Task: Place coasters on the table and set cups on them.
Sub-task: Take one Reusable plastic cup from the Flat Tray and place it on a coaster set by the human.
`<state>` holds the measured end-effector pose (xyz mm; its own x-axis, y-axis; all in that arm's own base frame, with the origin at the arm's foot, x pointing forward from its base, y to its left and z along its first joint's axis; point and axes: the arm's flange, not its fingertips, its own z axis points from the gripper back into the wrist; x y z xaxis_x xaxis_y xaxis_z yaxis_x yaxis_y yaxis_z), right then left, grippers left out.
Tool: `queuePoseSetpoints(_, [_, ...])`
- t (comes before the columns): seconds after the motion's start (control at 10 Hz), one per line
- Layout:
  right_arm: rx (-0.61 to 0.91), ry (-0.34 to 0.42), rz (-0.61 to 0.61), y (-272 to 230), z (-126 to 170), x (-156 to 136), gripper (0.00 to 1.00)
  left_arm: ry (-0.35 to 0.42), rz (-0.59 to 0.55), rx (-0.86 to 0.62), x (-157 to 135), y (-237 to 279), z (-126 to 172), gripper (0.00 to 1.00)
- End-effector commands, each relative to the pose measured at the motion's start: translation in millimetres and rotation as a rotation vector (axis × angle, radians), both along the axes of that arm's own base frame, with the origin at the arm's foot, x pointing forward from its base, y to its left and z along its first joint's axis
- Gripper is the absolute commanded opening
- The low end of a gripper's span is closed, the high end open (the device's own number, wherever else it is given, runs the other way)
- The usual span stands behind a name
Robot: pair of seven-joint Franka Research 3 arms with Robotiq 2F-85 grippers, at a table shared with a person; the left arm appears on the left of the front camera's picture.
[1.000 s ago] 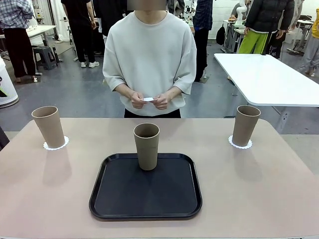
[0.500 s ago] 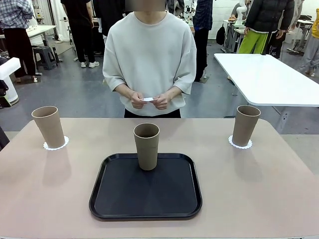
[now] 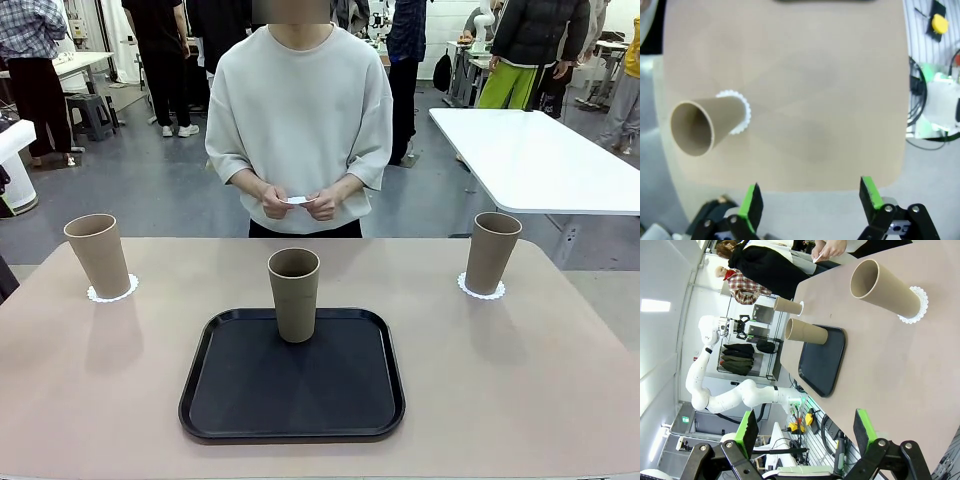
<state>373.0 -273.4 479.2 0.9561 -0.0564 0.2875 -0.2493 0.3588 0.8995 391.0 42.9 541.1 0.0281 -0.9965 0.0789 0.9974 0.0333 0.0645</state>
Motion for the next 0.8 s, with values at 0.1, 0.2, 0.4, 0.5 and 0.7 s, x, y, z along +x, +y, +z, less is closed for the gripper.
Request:
queuePoseSetpoints(0.1, [0.004, 0.010, -0.001, 0.7, 1.3, -0.2, 1.00, 0.000, 0.000, 0.000, 0.0, 0.0, 0.0, 1.00])
queuePoseSetpoints(0.2, [0.004, 0.010, -0.001, 0.7, 1.3, -0.2, 1.00, -0.066, 0.275, -0.023, 12.9, -9.7, -2.8, 1.00])
queuePoseSetpoints(0.4, [0.004, 0.010, -0.001, 0.7, 1.3, -0.2, 1.00, -0.066, 0.805, -0.163, -13.5, -29.5, -46.3, 1.00])
queuePoseSetpoints(0.5, [0.004, 0.010, -0.001, 0.7, 1.3, -0.2, 1.00, -0.007, 0.919, -0.127, -16.6, -37.4, -52.8, 1.00])
queuePoseSetpoints(0.7, [0.004, 0.010, -0.001, 0.7, 1.3, -0.2, 1.00, 0.032, 0.975, -0.084, -41.2, -51.1, -62.5, 1.00])
